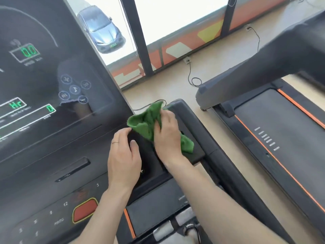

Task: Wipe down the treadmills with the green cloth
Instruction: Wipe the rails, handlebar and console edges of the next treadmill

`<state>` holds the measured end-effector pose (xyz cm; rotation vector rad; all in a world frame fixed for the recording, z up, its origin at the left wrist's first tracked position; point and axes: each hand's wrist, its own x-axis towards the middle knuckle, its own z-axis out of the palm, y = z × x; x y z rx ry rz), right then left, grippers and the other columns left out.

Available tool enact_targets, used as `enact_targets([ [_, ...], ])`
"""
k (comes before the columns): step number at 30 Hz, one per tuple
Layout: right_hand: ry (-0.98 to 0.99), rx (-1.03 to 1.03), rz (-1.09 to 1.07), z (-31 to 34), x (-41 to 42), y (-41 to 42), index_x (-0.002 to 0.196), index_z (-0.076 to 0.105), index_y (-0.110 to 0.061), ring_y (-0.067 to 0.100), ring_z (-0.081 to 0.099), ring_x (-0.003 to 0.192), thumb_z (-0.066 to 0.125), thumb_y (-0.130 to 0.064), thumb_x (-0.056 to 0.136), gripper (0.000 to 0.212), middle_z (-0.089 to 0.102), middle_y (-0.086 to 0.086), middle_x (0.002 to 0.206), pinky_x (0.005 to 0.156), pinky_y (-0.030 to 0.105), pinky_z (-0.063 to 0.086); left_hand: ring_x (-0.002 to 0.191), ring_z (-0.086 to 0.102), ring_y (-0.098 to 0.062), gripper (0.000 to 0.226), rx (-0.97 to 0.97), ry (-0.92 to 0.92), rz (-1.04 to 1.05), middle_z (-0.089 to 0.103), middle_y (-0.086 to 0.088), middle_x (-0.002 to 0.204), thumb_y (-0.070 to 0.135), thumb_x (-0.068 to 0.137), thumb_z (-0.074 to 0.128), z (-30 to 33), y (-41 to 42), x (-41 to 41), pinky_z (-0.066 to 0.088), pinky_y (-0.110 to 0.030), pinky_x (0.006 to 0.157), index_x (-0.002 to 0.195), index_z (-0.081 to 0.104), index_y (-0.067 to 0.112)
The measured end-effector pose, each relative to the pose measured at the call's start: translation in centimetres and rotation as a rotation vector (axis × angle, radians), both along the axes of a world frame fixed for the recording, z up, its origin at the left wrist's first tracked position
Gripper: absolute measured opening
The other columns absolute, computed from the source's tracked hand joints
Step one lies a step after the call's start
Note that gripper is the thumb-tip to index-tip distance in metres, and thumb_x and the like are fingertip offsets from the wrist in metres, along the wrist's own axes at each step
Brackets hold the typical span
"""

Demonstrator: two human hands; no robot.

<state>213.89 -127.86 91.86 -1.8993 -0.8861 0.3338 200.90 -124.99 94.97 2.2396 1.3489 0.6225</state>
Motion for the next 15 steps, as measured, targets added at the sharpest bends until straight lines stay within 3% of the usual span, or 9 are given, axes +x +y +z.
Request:
enact_targets([
  [3, -0.355, -0.388, 0.417, -2.3, 2.4, 3.9, 0.147, 0.044, -0.005, 0.022, 0.036, 0.144, 0.022, -0.032, 0.104, 0.054, 0.047, 0.009, 0.151, 0.122, 0.04, 0.023, 0.135, 0.04, -0.005, 0.041, -0.028, -0.017, -0.006, 0.047, 0.008, 0.146, 0.013, 0.104, 0.04, 0.2, -0.4, 0.2, 0.03, -0.02, 0.111, 0.144, 0.045, 0.017],
  [5, -0.423, -0.377, 0.45, -2.8, 2.9, 3.5, 0.142, 0.05, -0.004, 0.023, 0.038, 0.144, 0.018, -0.036, 0.1, 0.062, 0.05, 0.011, 0.149, 0.123, 0.039, 0.023, 0.138, 0.038, -0.005, 0.043, -0.031, -0.016, -0.005, 0.045, 0.008, 0.149, 0.013, 0.104, 0.04, 0.1, -0.3, 0.3, 0.03, -0.022, 0.113, 0.146, 0.044, 0.018],
  [8, -0.501, -0.295, 0.498, -3.2, 2.3, -0.6, 0.134, 0.059, -0.006, 0.023, 0.042, 0.14, 0.034, -0.028, 0.099, 0.048, 0.058, 0.009, 0.14, 0.122, 0.039, 0.024, 0.139, 0.037, -0.007, 0.044, -0.04, 0.005, -0.004, 0.044, 0.007, 0.151, 0.013, 0.104, 0.039, 0.1, -0.1, 0.1, 0.034, -0.029, 0.116, 0.148, 0.043, 0.018],
  [11, -0.574, -0.324, 0.603, -3.3, 2.6, -3.8, 0.14, 0.054, -0.008, 0.02, 0.033, 0.147, 0.033, -0.029, 0.102, 0.048, 0.052, 0.005, 0.148, 0.124, 0.037, 0.018, 0.14, 0.037, -0.008, 0.045, -0.033, 0.017, -0.013, 0.044, 0.004, 0.152, 0.012, 0.104, 0.038, 0.2, 0.2, 0.4, 0.031, -0.027, 0.116, 0.148, 0.043, 0.016],
  [15, -0.625, -0.39, 0.623, -2.7, 3.6, -0.8, 0.148, 0.045, -0.004, 0.018, 0.029, 0.149, 0.021, -0.034, 0.102, 0.06, 0.042, 0.008, 0.156, 0.125, 0.035, 0.017, 0.141, 0.037, -0.009, 0.045, -0.018, 0.004, -0.013, 0.044, 0.003, 0.152, 0.012, 0.103, 0.038, 0.5, 0.4, 0.9, 0.033, -0.033, 0.118, 0.148, 0.044, 0.016],
])
